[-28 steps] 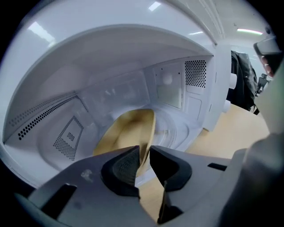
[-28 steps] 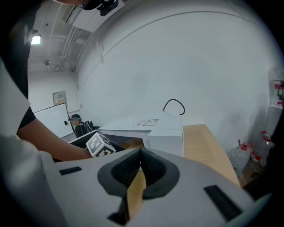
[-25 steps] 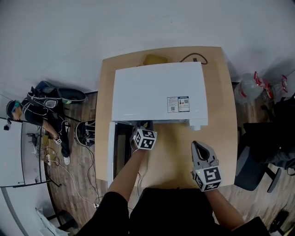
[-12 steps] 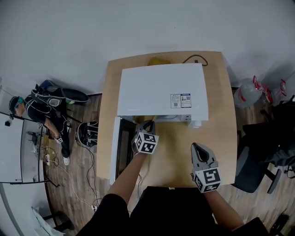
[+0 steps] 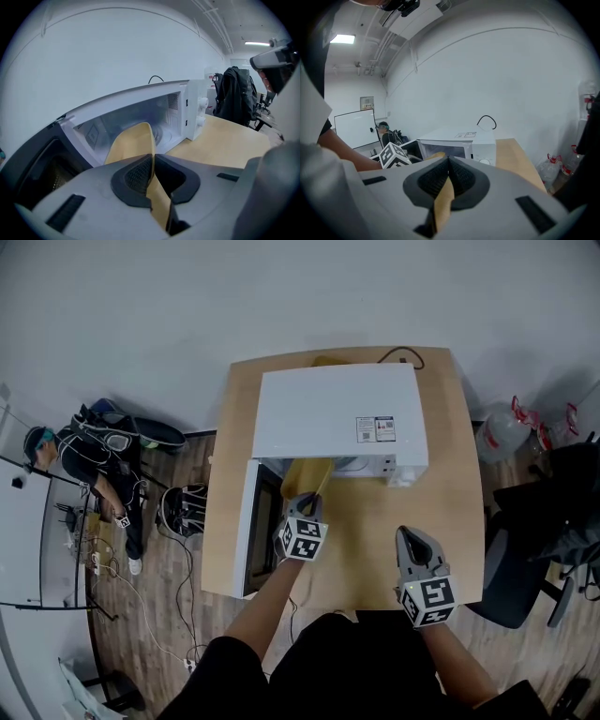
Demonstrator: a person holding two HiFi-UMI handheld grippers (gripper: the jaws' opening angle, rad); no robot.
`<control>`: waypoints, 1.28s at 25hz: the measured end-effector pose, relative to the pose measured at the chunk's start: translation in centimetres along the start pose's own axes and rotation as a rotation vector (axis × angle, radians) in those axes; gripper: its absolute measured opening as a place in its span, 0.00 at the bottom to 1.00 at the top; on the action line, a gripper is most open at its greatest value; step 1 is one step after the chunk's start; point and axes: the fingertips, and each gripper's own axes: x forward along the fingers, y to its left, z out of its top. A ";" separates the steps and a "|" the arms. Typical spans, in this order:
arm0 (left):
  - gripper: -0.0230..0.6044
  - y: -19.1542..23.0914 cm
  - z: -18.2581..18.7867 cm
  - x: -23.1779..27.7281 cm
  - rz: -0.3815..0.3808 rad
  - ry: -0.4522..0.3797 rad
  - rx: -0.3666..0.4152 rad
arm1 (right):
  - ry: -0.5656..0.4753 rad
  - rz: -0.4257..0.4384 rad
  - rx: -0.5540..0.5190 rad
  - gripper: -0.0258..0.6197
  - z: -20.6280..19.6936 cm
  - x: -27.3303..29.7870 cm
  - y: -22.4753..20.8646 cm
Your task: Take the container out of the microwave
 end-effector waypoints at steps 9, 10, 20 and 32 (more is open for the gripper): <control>0.08 -2.5 -1.4 -7.1 -0.033 -0.059 -0.036 | -0.001 -0.051 -0.004 0.13 -1.6 -4.1 2.5; 0.08 -2.8 -1.7 -8.0 -0.035 -0.065 -0.039 | 0.000 -0.054 -0.004 0.13 -2.0 -4.6 3.0; 0.08 -5.7 -4.7 -16.7 -0.090 -0.144 -0.059 | -0.010 -0.080 -0.024 0.13 -4.0 -10.4 9.2; 0.08 -7.6 -4.5 -27.0 -0.104 -0.303 -0.102 | -0.019 -0.056 -0.062 0.13 -4.7 -14.1 14.6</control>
